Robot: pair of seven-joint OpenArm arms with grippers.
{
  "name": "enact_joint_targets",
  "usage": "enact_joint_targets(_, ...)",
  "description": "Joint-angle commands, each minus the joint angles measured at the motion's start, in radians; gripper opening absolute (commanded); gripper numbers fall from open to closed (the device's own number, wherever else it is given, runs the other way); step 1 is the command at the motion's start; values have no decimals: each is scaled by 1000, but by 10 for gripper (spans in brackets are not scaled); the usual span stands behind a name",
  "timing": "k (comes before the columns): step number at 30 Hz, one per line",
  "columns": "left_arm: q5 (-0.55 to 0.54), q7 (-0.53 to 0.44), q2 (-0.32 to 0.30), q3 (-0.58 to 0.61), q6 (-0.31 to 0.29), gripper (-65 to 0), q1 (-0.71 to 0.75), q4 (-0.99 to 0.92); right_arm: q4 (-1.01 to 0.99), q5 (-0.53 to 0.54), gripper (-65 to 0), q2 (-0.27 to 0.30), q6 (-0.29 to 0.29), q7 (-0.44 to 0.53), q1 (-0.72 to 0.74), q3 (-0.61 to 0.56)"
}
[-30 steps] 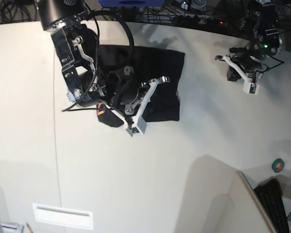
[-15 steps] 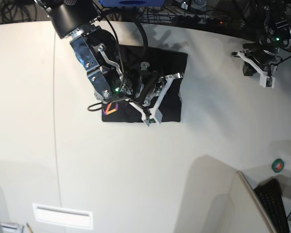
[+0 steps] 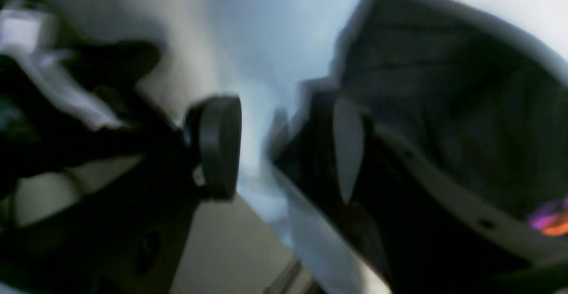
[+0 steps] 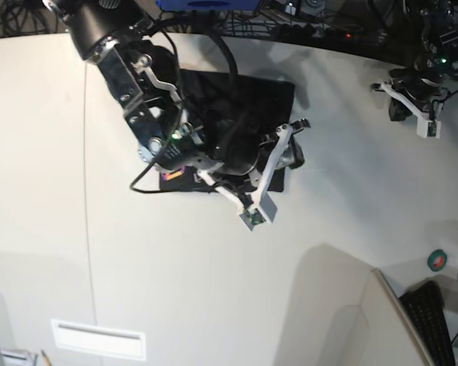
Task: Layout the t-shirt on the table in an organized manner, then fold the t-shirt properly
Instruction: 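Fold the shirt over again with the right gripper, exposing the print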
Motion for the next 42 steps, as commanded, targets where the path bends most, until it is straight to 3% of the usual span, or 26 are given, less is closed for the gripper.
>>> enact_joint_targets(1,1,-16,-26,-43,10,-650,13,20,60,-14,-432,38,-6,18,11,18)
enact_joint_targets(4,0,-16,-26,-145,-16,-650,24,13,115,-14,-650,127,-6,19,-32,98)
enact_joint_targets(7,0,-16,-21,-258,-113,-650,24,12,40,-15,-650,145,-6,19,-67,200)
enact_joint_targets(10,1,-16,-6,-321,-156,-650,25,10,-77,-15,-650,147,0,19,-58,235)
enact_joint_targets(17,1,-16,2,-335,-157,-650,36,10,-270,-15,-650,145,2,148,-37,229)
enact_joint_targets(24,1,-16,6,-332,-157,-650,38,10,-297,-15,-650,134,-3,159,-28,164)
enact_joint_targets(33,1,-16,6,-336,-157,-650,38,10,-419,-15,-650,-24,-1,159,75,109)
enact_joint_targets(37,1,-16,6,-338,-157,-650,38,10,-452,-15,-650,-88,2,186,160,29)
enact_joint_targets(40,1,-16,6,-336,-157,-650,36,10,-406,-11,-650,-97,2,277,195,-64)
enact_joint_targets(42,1,-16,5,-338,-157,-650,36,10,-334,-14,-650,-84,-6,285,200,-106)
